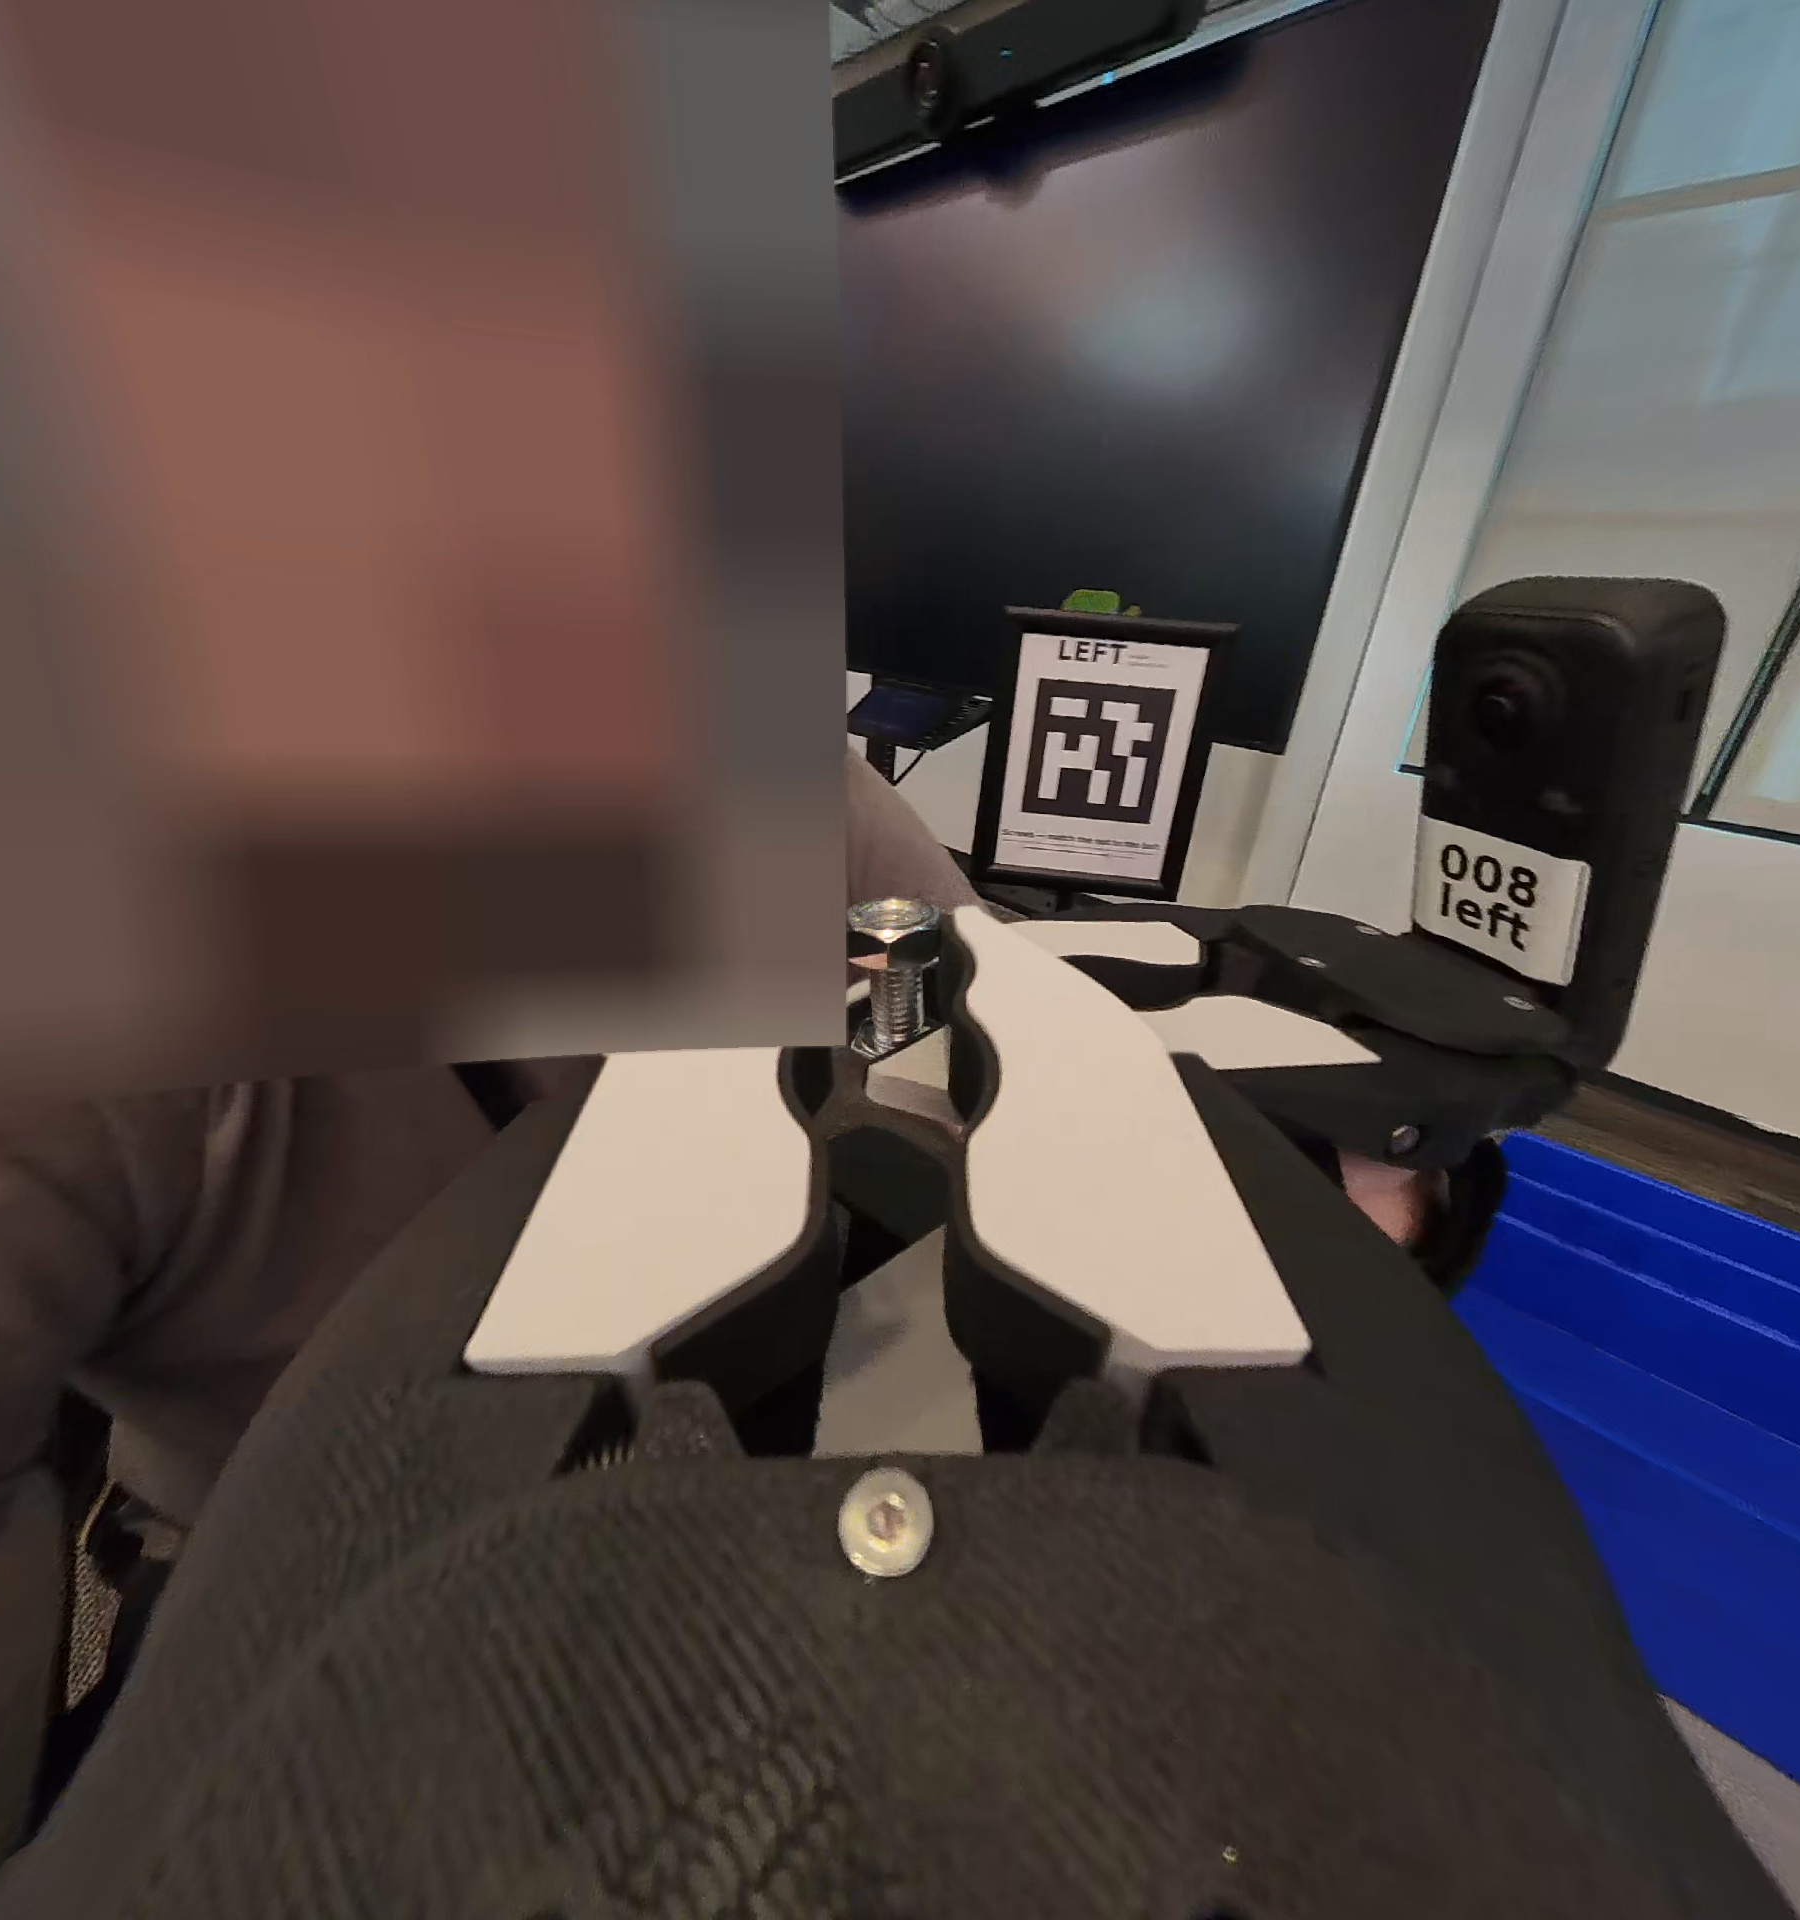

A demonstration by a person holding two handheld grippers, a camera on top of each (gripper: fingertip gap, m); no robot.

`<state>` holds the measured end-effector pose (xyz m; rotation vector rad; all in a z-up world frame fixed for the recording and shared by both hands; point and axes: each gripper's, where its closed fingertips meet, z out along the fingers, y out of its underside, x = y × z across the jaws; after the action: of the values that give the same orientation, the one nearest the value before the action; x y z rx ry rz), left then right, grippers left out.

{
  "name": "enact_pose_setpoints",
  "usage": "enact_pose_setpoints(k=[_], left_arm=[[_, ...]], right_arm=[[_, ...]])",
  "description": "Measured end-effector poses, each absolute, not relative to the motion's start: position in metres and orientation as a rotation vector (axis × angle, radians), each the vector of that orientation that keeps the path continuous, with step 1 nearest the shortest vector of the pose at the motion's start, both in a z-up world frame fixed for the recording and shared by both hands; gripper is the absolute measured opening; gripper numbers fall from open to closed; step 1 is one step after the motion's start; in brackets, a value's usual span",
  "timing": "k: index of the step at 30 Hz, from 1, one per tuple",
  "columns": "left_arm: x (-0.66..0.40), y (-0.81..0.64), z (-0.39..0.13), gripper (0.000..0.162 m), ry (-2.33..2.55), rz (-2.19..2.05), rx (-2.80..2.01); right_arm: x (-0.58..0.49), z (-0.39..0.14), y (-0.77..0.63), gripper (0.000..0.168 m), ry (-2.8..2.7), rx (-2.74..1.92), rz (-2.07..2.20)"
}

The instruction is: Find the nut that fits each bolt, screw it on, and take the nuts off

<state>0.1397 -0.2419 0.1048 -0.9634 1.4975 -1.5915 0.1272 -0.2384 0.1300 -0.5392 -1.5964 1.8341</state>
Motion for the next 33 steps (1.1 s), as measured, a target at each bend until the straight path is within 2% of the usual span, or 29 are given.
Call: enact_pose_setpoints(k=[9,23,33], left_arm=[[0.140,-0.237,0.107,0.018,1.466,-1.515,-0.948],[0.134,-0.247,0.113,0.018,1.466,-1.775,-0.944],[0.135,-0.243,0.114,0.018,1.450,-1.728,-0.947]], right_arm=[[0.127,0.132,-0.235,0.019,-1.567,-0.539,1.816],[0.125,0.136,-0.242,0.019,-1.525,-0.468,1.866],[0.124,0.137,-0.239,0.019,-1.518,-0.486,1.823]])
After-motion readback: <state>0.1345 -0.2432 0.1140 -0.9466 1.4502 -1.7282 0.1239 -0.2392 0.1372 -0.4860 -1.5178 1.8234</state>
